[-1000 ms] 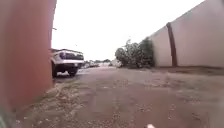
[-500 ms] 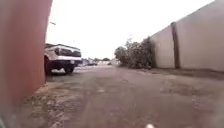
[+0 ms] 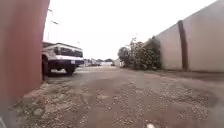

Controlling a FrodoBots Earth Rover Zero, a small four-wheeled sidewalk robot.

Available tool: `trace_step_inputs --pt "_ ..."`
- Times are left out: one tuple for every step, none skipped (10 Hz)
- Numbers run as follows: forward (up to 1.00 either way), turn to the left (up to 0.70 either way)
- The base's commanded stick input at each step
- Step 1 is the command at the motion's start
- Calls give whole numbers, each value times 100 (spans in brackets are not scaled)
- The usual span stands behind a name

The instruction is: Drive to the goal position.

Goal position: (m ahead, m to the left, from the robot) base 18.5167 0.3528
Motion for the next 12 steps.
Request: trace_step_inputs --pt "85 0" --pt "85 0" --pt "85 0" --pt "85 0" --pt "85 0" --pt "85 0" --pt "85 0" --pt "85 0" --pt "85 0" --pt "85 0" --pt "85 0" --pt "85 0"
